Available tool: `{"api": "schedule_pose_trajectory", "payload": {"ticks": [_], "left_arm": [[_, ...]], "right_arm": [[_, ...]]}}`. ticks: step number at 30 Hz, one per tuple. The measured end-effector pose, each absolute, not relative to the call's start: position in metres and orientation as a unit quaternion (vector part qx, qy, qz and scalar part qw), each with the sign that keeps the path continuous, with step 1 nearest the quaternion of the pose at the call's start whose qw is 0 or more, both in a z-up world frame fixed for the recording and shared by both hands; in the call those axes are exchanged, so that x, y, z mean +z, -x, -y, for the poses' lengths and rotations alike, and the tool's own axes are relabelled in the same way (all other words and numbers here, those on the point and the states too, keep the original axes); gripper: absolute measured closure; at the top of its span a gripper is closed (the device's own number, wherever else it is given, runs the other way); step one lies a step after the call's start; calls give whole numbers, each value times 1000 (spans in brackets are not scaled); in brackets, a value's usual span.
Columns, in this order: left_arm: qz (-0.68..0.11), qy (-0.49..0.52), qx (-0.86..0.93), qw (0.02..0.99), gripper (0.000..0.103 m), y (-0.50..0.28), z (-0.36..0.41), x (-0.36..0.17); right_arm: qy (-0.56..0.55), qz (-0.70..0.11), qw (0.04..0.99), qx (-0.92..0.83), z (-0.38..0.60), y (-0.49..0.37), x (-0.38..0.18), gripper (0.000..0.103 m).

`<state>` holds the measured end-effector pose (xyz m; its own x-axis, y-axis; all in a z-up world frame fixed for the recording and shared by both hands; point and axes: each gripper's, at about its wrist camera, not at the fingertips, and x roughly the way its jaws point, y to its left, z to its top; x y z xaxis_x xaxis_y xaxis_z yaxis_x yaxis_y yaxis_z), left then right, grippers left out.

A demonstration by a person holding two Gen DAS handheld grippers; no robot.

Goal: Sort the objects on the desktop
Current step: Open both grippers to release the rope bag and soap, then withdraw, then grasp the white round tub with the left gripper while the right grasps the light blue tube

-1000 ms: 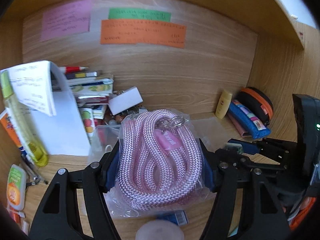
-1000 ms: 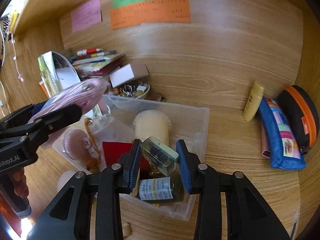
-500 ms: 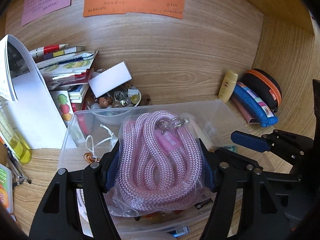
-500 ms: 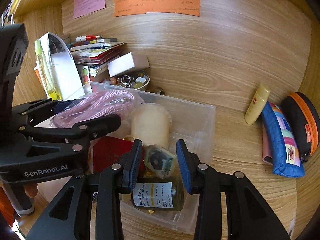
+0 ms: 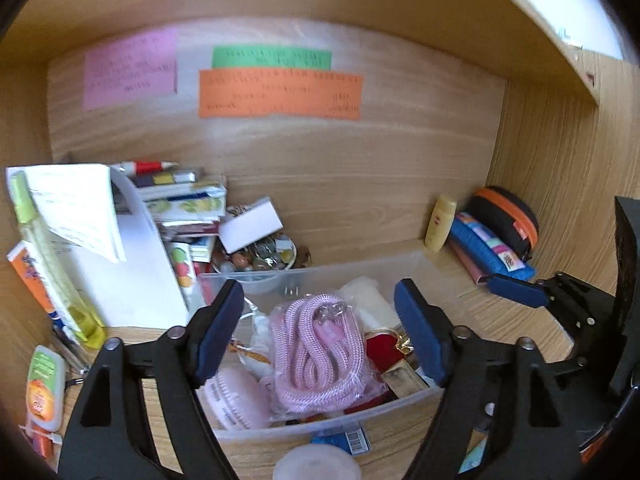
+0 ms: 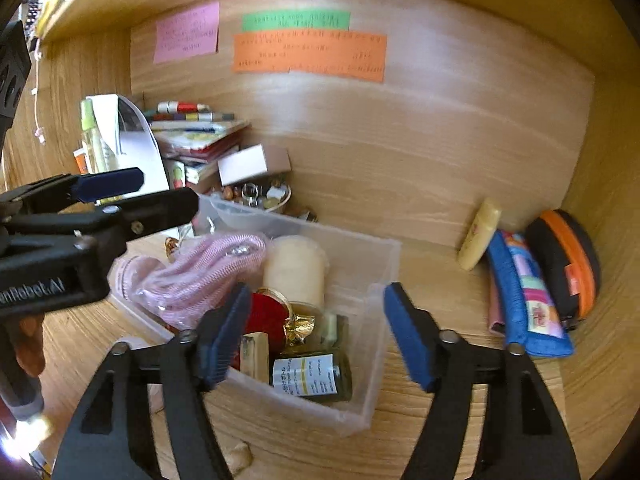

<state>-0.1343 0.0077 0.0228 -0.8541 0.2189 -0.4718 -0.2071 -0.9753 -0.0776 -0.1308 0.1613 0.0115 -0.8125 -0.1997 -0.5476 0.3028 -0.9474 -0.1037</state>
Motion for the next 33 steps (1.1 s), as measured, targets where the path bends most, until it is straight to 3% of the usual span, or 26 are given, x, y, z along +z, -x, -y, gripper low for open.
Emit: {"api": "schedule_pose_trajectory", "payload": {"ticks": [2, 8, 16, 33], "left_arm": [[13, 237, 966, 104, 14, 125, -3, 27], [14, 225, 969, 97, 9, 102, 5, 30], [22, 241, 966, 95, 7, 81, 16, 14], [38, 344, 932, 106, 7, 71, 15, -59]], "right_arm": [[-266, -94, 131, -951, -163, 121, 17, 25], [-254, -96, 127, -954, -165, 96, 22, 18], [-269, -87, 118, -952, -173, 75, 12, 13], [-360, -74, 108, -924, -182, 48, -52, 12]]}}
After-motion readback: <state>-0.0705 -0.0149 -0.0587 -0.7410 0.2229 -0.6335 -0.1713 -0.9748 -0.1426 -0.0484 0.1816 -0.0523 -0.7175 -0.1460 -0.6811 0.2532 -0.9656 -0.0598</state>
